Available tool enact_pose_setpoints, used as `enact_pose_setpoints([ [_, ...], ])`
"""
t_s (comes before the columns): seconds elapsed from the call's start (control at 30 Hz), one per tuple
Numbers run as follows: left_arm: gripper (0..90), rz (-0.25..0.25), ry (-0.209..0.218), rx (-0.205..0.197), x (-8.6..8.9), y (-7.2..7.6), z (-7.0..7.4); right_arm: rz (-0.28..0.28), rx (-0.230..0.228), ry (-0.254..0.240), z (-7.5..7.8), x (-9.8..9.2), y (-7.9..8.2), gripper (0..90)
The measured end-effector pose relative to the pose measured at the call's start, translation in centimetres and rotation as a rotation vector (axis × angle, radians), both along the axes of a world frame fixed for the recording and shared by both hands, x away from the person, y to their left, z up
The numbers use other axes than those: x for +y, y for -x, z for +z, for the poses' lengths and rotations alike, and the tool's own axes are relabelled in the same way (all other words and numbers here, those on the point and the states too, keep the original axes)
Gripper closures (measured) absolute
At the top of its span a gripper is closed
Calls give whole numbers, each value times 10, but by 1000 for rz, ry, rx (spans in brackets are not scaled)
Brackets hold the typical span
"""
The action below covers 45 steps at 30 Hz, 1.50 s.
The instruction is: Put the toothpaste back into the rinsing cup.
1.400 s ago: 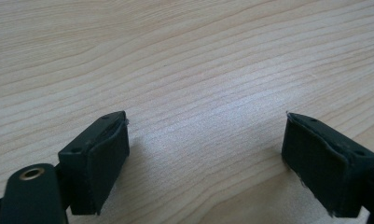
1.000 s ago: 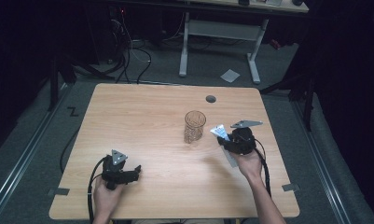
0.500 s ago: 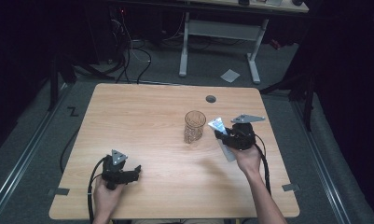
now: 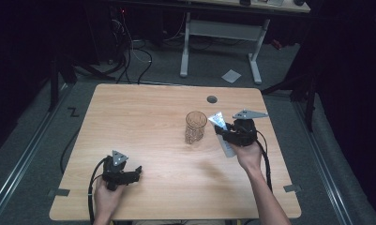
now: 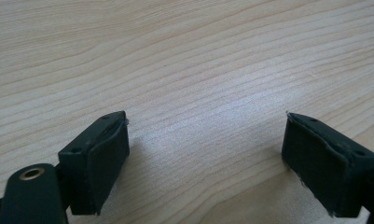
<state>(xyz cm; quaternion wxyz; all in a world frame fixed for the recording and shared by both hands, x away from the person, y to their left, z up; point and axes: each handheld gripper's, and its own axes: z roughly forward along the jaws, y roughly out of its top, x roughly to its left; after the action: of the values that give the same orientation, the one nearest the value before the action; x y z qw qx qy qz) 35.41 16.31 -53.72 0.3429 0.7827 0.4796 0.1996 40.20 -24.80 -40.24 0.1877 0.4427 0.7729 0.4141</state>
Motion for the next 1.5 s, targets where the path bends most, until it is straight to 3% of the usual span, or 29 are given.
enact_pose_setpoints([
  [0.5,152,0,0,0,0,0,0,4,-31,-14,12,7,-14,652],
  [1.1,152,0,0,0,0,0,0,2,-30,-10,15,18,-30,654],
  [1.17,152,5,14,11,-1,1,0,-1,-36,-14,16,20,-33,654],
  [1.5,152,-1,-2,1,0,0,0,-12,-35,-25,18,25,-45,655],
])
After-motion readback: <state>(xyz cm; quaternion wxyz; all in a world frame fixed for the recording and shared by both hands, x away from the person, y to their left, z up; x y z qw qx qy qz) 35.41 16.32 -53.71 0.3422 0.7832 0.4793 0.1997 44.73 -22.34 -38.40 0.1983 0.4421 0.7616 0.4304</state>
